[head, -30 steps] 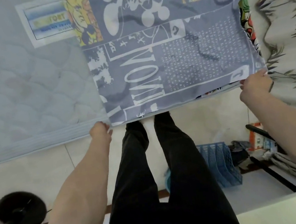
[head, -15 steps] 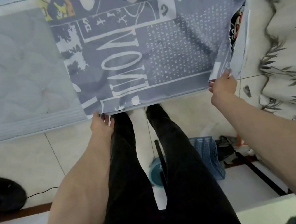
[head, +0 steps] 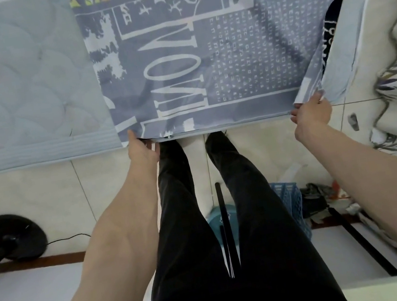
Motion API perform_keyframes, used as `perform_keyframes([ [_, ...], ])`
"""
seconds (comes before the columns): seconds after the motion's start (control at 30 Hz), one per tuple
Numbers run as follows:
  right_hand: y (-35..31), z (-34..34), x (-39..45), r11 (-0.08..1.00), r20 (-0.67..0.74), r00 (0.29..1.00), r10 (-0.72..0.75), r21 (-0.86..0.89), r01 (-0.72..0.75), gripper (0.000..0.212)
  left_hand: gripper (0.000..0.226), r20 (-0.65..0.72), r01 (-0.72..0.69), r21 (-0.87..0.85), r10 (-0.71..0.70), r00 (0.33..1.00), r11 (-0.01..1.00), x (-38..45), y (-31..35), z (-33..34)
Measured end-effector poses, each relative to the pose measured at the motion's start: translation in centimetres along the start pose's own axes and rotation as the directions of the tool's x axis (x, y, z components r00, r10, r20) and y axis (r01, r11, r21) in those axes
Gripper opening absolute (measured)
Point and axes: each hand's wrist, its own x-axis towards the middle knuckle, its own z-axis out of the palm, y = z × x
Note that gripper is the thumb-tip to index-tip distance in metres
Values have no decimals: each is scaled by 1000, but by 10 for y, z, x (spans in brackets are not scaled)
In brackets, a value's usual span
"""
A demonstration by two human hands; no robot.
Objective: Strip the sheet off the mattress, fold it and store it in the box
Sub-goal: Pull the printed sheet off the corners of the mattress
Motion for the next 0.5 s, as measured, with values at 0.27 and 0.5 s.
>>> perform_keyframes([
  [0.27, 5, 8, -5, 1000, 17, 1000, -16, 20, 15, 38, 49, 40, -11, -6, 11, 999, 1000, 16, 6, 1],
  [0.5, -9, 0, -28, 1000, 16, 1000, -8, 11, 8, 48, 27, -8, -116, -136, 116, 993, 984, -5, 50, -4],
])
